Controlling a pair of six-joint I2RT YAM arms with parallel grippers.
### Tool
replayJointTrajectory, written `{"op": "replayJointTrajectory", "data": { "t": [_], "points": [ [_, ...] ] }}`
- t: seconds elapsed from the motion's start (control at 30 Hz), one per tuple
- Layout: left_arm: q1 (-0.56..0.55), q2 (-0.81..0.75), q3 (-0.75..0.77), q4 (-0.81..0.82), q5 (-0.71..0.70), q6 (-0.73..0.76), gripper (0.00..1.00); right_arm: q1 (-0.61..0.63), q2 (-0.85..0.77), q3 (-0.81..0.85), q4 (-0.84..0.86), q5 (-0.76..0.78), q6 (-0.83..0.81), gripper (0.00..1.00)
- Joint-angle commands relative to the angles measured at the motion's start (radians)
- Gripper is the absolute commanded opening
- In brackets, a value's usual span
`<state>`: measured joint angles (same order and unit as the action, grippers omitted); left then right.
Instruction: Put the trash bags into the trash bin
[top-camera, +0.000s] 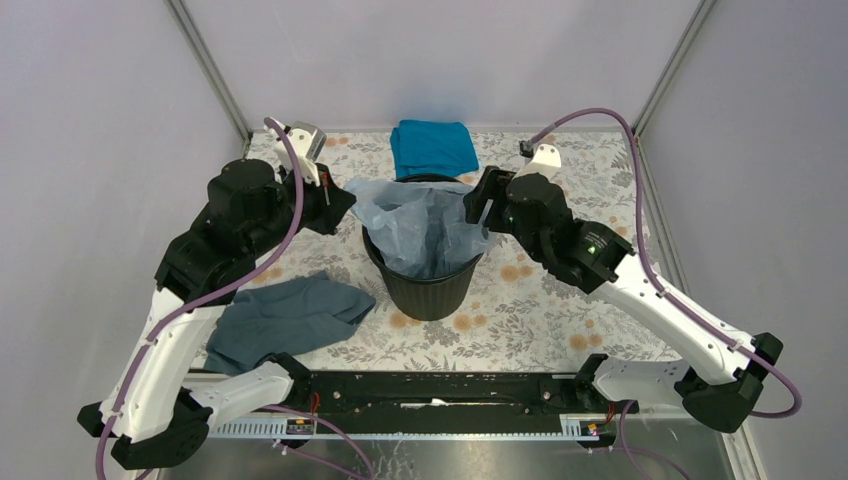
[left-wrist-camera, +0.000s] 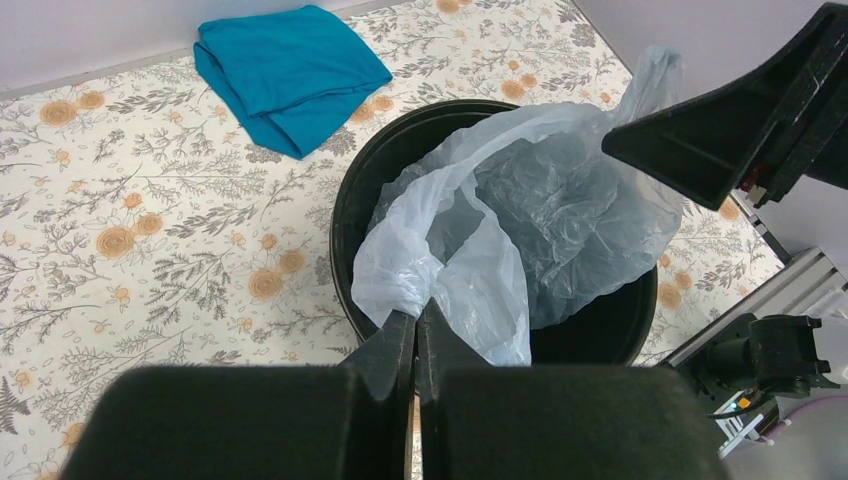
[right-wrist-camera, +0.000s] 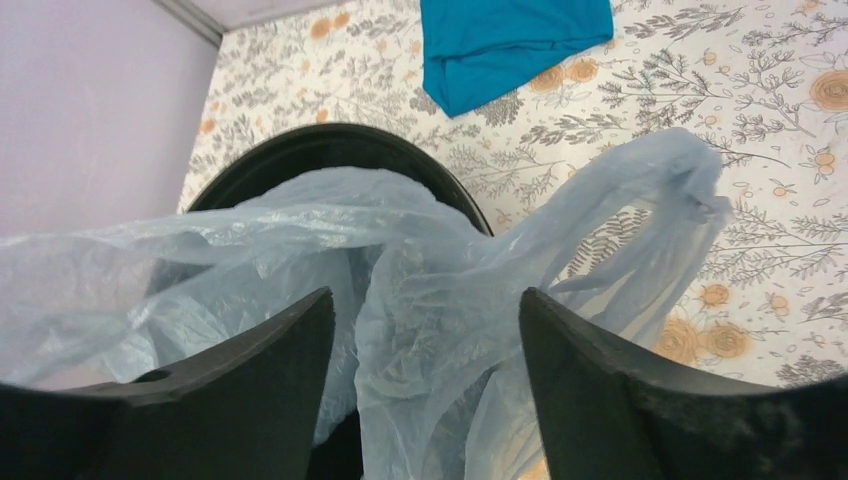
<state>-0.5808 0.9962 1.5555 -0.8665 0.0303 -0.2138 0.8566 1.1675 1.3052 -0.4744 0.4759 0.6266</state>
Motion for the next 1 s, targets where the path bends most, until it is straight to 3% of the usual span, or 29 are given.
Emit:
{"op": "replayJointTrajectory", "data": {
  "t": [0.0,0.27,0.37,0.5,0.6,0.67,0.83,0.97],
  "points": [
    [0.003,-0.008,0.039,0.031,0.017,-0.015,0.0,0.004,0.031,-0.006,0.098,0.129,0.012,0.68],
    [0.003,-0.026,0.027,0.032,0.021,-0.031,0.0,0.003,0.105,0.011,0.126,0.242,0.035,0.67],
    [0.003,-0.025,0.024,0.031,0.021,-0.033,0.0,0.003,0.107,-0.015,0.149,0.226,0.026,0.47],
    [0.002,-0.025,0.022,0.035,0.011,-0.042,0.0,0.002,0.077,-0.093,0.277,0.199,-0.065,0.3],
    [0.004,-0.027,0.018,0.04,-0.005,-0.065,0.0,-0.005,0.072,-0.108,0.368,0.198,-0.175,0.08],
    [0.003,-0.024,0.028,0.023,-0.025,-0.079,0.0,-0.038,0.074,-0.073,0.364,0.111,-0.226,0.02],
    [0.003,0.052,0.132,-0.148,-0.196,-0.112,0.0,-0.095,0.02,0.063,0.234,-0.347,-0.317,0.0],
    [0.003,0.12,0.198,-0.244,-0.248,-0.144,0.0,-0.096,-0.051,0.056,0.164,-0.614,-0.251,0.0]
  ]
}}
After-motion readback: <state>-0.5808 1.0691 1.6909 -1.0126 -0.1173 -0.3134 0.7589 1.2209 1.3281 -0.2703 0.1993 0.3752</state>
